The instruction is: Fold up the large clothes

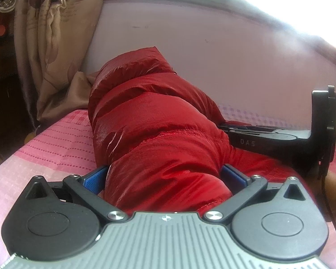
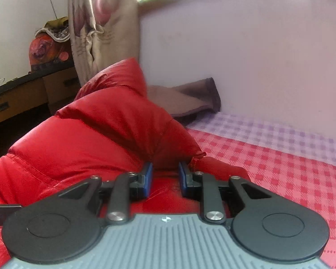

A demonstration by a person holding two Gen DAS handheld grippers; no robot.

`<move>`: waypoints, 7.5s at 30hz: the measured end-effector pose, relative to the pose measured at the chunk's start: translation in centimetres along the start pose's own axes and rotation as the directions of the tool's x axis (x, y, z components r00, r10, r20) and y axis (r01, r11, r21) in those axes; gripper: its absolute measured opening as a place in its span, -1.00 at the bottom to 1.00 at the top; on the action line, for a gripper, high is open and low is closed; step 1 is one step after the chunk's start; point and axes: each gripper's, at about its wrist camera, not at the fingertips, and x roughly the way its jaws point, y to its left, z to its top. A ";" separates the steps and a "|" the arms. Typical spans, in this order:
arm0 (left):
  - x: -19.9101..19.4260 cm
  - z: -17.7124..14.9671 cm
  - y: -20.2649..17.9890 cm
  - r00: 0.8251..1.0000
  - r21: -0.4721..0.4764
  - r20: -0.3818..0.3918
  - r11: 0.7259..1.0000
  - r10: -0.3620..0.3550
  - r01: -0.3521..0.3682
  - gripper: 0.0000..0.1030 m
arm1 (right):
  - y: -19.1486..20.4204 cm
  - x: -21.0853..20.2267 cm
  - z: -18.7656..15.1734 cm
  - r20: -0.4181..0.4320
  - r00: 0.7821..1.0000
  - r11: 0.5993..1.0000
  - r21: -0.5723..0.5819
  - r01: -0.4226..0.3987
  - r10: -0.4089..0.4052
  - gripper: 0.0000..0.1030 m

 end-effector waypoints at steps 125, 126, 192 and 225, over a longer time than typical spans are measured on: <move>-6.7 -2.6 -3.4 0.970 0.166 0.090 0.957 0.226 -0.239 1.00 | -0.9 -15.9 -11.1 -0.051 0.998 0.993 0.114 -0.022 0.028 0.24; -6.7 -2.6 -3.4 0.969 0.165 0.089 0.956 0.230 -0.242 1.00 | -0.9 -15.9 -11.1 -0.051 0.998 0.993 0.114 -0.022 0.028 0.24; -9.2 -2.6 -6.1 0.953 0.141 0.088 0.944 0.288 -0.298 1.00 | -0.1 -17.6 -9.6 -0.032 0.999 0.996 0.090 0.017 -0.014 0.39; -5.5 -2.1 -3.0 0.979 0.029 -0.060 0.980 0.197 -0.195 0.99 | -0.2 -15.5 -10.5 -0.102 0.995 0.999 0.047 0.014 -0.009 0.38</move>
